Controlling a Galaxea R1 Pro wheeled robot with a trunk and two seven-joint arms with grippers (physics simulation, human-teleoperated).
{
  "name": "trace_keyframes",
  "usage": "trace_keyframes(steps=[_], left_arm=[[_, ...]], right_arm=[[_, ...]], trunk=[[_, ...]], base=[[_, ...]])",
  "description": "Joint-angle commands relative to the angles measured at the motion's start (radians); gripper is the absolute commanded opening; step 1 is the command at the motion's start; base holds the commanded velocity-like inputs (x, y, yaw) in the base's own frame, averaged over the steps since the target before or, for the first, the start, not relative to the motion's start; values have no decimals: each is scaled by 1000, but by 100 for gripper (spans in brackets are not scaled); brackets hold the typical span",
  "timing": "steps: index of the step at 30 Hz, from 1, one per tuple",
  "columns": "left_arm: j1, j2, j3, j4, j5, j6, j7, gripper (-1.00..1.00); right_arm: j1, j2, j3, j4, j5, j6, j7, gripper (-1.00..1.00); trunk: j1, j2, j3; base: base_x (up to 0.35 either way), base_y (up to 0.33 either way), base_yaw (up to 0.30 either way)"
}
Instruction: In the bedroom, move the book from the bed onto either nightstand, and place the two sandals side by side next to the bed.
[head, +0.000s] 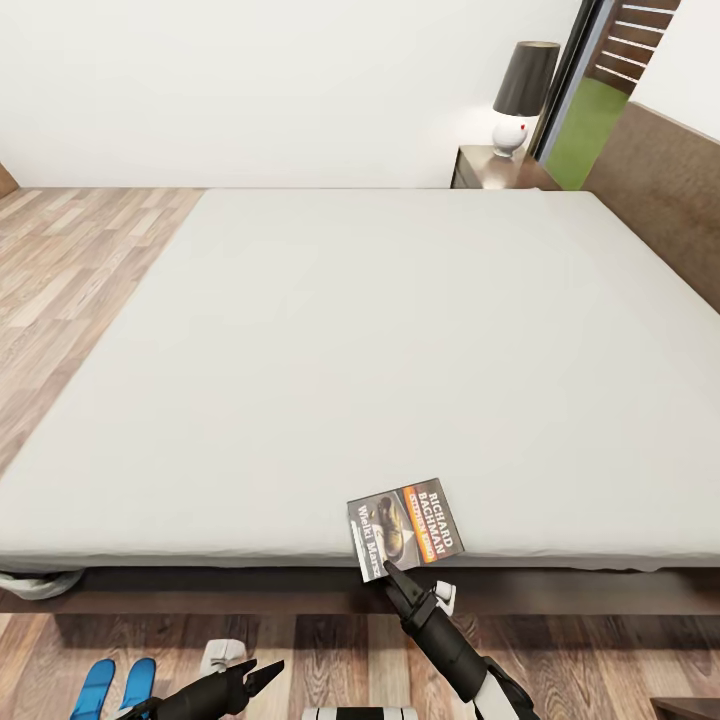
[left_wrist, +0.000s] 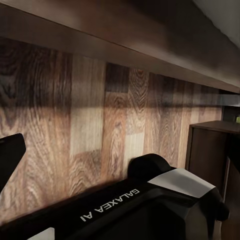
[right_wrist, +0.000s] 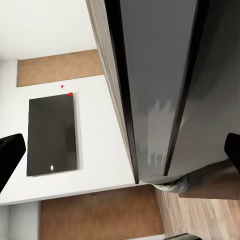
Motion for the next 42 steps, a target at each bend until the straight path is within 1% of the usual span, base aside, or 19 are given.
trace_keyframes(steps=[1, 34, 35, 42], left_arm=[[0, 0, -2, 1, 5, -1, -3, 100], [0, 0, -2, 1, 4, -1, -4, 100], [0, 0, -2, 1, 4, -1, -4, 100], [0, 0, -3, 1, 4, -1, -4, 100]], right_arm=[[0, 1, -4, 0, -1, 10, 3, 100], [0, 0, -4, -1, -1, 11, 4, 100], [0, 0, -4, -1, -1, 11, 4, -100], [0, 0, -4, -1, -1, 11, 3, -100]], trunk=[[0, 0, -1], [0, 0, -1], [0, 0, -1], [0, 0, -1]], base=[[0, 0, 0], [10, 0, 0], [0, 0, 0], [0, 0, 0]])
